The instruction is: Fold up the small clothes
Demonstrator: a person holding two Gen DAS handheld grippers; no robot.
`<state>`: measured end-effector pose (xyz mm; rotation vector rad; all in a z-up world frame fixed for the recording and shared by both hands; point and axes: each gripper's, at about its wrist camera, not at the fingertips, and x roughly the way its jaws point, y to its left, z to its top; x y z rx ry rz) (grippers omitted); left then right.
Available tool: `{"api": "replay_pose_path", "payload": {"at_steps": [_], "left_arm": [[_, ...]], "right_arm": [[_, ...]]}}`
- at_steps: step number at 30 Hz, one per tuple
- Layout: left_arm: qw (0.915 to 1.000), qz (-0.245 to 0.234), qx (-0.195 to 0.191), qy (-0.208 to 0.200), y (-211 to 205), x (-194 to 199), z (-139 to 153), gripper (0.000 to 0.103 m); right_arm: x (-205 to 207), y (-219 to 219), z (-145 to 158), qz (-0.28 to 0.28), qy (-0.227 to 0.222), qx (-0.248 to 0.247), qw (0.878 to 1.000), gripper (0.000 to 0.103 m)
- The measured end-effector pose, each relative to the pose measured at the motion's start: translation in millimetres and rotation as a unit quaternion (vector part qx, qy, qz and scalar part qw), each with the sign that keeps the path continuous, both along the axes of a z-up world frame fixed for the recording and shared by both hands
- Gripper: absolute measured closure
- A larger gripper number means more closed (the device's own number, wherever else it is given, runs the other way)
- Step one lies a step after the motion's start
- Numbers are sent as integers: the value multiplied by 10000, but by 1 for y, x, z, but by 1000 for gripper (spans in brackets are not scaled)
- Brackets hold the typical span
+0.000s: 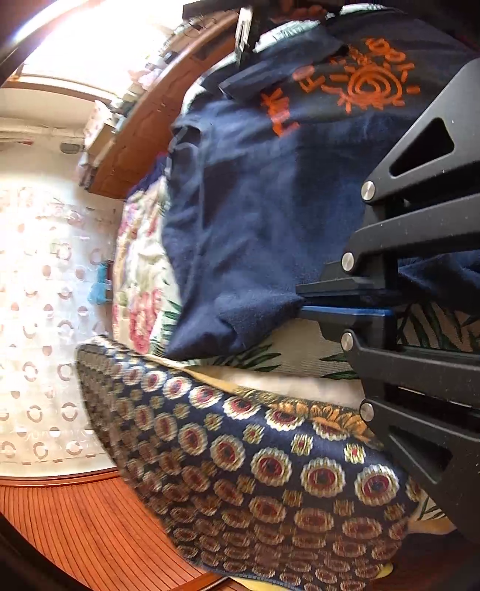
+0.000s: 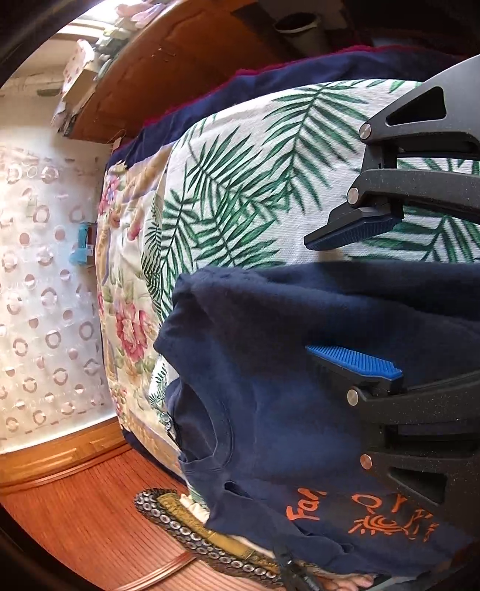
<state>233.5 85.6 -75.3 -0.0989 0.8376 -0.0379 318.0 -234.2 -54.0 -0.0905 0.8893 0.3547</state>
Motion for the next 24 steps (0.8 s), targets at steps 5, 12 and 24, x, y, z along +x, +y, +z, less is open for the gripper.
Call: {"api": "replay_pose_path", "payload": {"at_steps": [5,12,24], "left_arm": [[9985,-149,-11,-536,-2,-30,37,98],[9917,-357,-90,-1229,-3,-92,86,98],[9876,-571,-153,-1456,6,-210,97,98]], "right_arm": [[-20,14,13,281,-437,-407,9978,95],[-91,6,72,574,-1388,-117,9886,96],[-233,-48,100,1092,-1807,322,9769,96]]}}
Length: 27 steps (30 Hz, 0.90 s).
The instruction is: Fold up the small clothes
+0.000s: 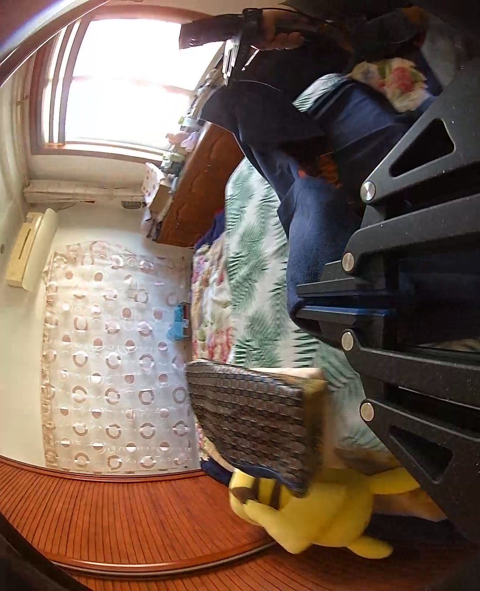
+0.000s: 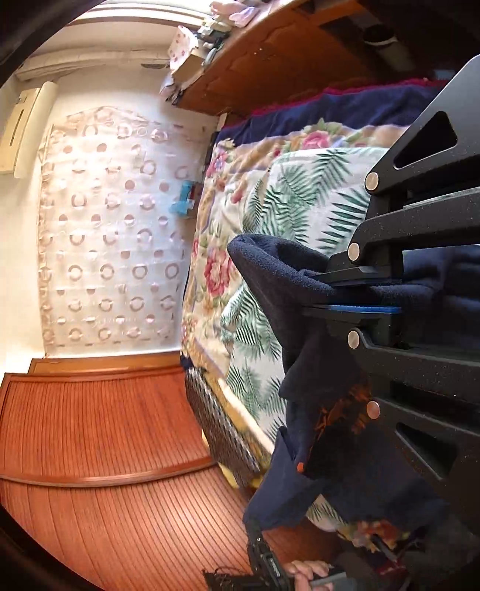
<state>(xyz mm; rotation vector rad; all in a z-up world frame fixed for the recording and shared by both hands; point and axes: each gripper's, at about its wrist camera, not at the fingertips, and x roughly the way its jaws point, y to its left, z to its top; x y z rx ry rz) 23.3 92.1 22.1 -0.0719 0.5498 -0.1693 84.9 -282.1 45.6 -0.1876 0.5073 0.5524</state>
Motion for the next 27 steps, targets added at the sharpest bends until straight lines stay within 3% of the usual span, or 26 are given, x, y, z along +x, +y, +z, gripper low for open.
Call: {"api": "replay_pose_path", "payload": {"at_steps": [9,16,18,21,25,27], "left_arm": [[9967,-10,-119,802,-2,-38,-60,98],[9946,-57,-44,1033,-5,-45,-76,97],[9954,-43,5,962,-3,-46,-71,83],[9971,-11,32,762,3,-45,-61,61],[9981,134,27,593,15,-35,-51,50],[9980,289,172,534,21,-22,-50,48]], "right_arm": [[-69,-44,-37,44,719,-86,9974,96],[-66,-50,-79,-148,1313,-303,9908,96],[-64,-44,-79,-157,1365,-272,9901,96],[-61,-38,-67,-171,1313,-321,9907,84],[-66,-44,-59,-189,1133,-357,9927,67],[-69,-55,-55,-211,1020,-269,9942,64]]}}
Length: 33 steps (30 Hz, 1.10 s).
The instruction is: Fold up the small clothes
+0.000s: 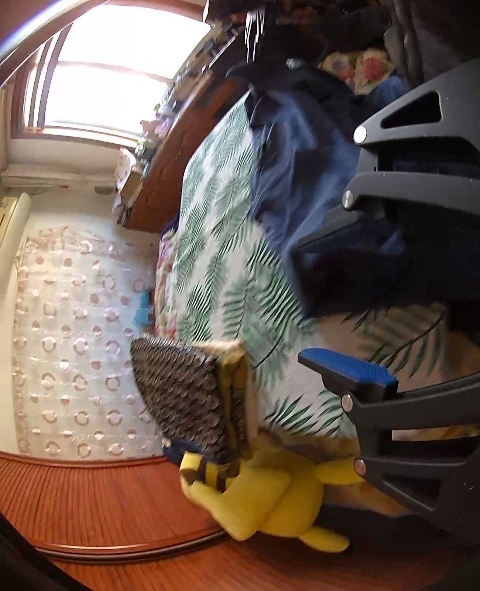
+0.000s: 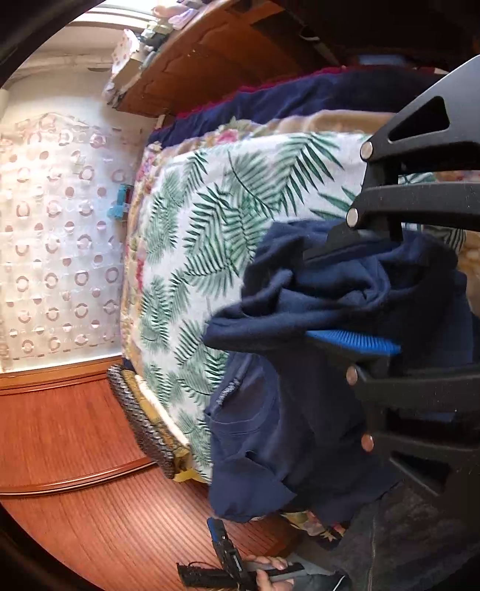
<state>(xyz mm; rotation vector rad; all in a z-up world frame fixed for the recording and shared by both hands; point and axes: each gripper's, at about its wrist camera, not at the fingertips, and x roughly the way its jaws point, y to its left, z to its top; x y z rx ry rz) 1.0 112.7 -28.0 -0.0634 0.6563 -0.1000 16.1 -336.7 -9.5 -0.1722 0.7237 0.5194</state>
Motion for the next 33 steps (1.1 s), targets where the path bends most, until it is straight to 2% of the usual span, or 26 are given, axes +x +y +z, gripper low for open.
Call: {"api": "replay_pose_path", "payload": {"at_steps": [4,7,11,15,18,24,33], "left_arm": [[9995,193,169,176,14,36,-13,48],[9990,220,47,398,24,55,-29,48],[9978,139,-75,639,24,64,-45,48],[9971,93,-65,751,19,65,-52,48],[9965,71,-64,827,18,65,-57,48],[9959,12,-88,898,13,64,-63,48],[9952,-37,-252,948,10,59,-70,48]], "right_arm": [[7,-18,1,-361,-167,83,9992,60],[23,-29,-7,-755,-257,-85,9968,59],[49,-33,-31,-961,48,-86,9953,59],[62,-21,-44,-886,238,97,9957,59],[65,-7,-48,-787,297,150,9963,55],[65,11,-58,-651,267,-184,9974,55],[71,4,-61,-603,461,15,9971,52]]}}
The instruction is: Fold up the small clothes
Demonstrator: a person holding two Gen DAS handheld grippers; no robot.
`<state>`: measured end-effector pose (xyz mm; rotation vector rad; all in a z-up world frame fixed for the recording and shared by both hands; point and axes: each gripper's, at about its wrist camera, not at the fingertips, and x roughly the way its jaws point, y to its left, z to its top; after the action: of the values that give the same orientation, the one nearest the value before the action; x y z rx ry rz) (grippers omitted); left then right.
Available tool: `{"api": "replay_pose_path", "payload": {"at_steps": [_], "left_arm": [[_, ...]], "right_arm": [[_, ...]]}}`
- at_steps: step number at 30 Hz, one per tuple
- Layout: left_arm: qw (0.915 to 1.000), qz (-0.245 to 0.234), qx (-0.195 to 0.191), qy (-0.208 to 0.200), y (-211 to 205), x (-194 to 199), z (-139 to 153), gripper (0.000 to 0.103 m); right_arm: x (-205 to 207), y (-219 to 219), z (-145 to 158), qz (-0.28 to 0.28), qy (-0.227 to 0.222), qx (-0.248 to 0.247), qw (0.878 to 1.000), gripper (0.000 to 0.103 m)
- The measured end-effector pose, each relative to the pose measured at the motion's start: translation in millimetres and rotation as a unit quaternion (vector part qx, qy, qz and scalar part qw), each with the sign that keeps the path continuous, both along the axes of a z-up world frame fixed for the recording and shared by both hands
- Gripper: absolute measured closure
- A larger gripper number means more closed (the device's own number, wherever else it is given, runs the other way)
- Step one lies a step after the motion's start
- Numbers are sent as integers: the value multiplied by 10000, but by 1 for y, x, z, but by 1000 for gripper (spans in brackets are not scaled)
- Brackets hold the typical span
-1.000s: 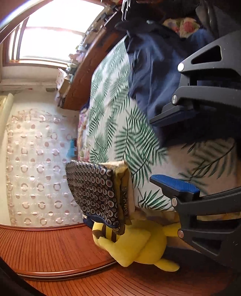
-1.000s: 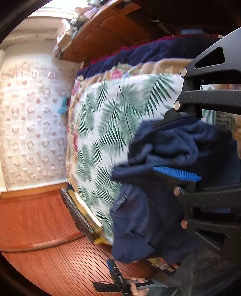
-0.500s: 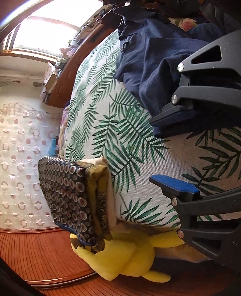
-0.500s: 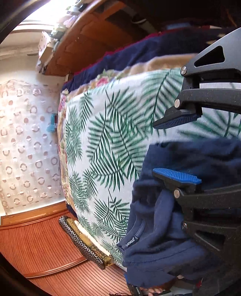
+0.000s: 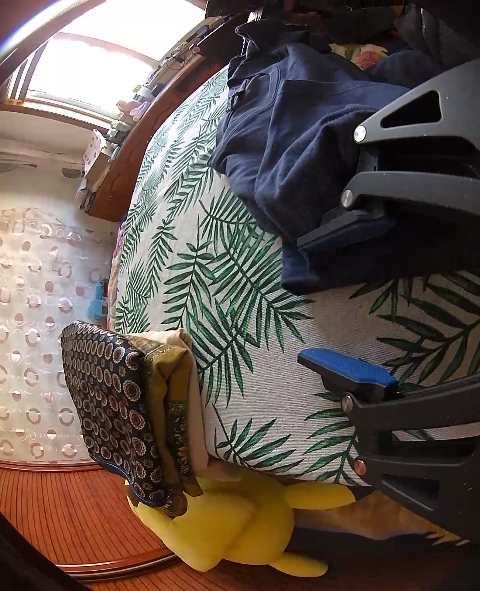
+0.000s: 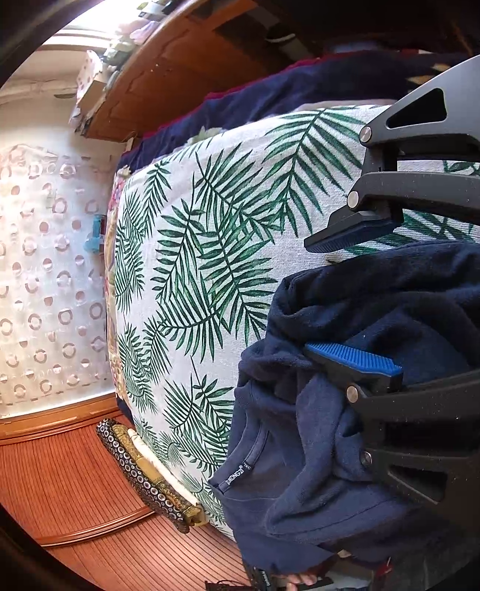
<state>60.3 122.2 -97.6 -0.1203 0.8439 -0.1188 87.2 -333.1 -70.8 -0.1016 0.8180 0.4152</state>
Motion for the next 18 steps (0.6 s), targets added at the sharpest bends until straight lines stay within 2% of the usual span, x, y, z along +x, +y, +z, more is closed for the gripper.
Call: {"api": "replay_pose_path", "payload": {"at_steps": [3,11,12,14,15,16,18], "left_arm": [[10000,-5,-12,6,-4,-3,0,48],[9997,-232,-34,-29,-14,-6,0,48],[9996,-271,-93,-21,-14,-4,0,54],[9989,-358,-304,17,-11,1,1,59],[9985,-375,-396,37,-9,3,1,60],[9981,-380,-481,49,-7,5,1,60],[9974,-316,-650,68,-2,5,2,60]], "right_arm": [[3,0,-2,21,54,115,9999,52],[2,4,-4,38,13,26,10000,52],[3,5,-4,42,15,8,10000,52],[3,8,-4,88,41,24,9999,62],[3,10,-3,170,74,82,9998,72],[2,12,-3,250,82,99,9996,77],[-1,18,-3,298,4,-27,9996,81]]}}
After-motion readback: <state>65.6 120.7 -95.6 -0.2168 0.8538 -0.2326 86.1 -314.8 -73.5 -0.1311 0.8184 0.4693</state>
